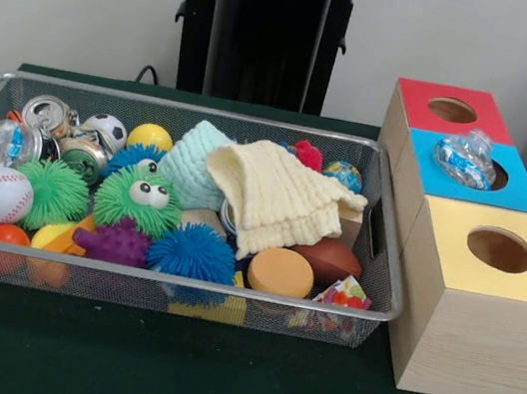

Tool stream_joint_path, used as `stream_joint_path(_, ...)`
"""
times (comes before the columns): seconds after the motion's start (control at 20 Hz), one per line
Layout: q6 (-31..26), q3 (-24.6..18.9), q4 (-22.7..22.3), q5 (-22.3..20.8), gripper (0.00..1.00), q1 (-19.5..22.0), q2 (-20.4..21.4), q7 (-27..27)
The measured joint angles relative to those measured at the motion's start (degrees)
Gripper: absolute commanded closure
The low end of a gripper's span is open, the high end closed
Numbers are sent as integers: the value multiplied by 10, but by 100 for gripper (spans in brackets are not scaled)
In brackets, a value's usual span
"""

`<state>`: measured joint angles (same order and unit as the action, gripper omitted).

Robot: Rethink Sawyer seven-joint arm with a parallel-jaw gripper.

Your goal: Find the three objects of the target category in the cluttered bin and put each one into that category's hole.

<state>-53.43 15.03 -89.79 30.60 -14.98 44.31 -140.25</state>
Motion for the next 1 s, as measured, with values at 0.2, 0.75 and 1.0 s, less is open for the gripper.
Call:
stream_joint_path(0.2, 0, 0, -1, 0, 100, 12, -3, 0)
stream_joint_path(0.75, 0, 15, -6, -8, 100, -15, -9, 0)
stream_joint_path(1.0, 0, 27, -6, -28, 100, -34, -17, 0)
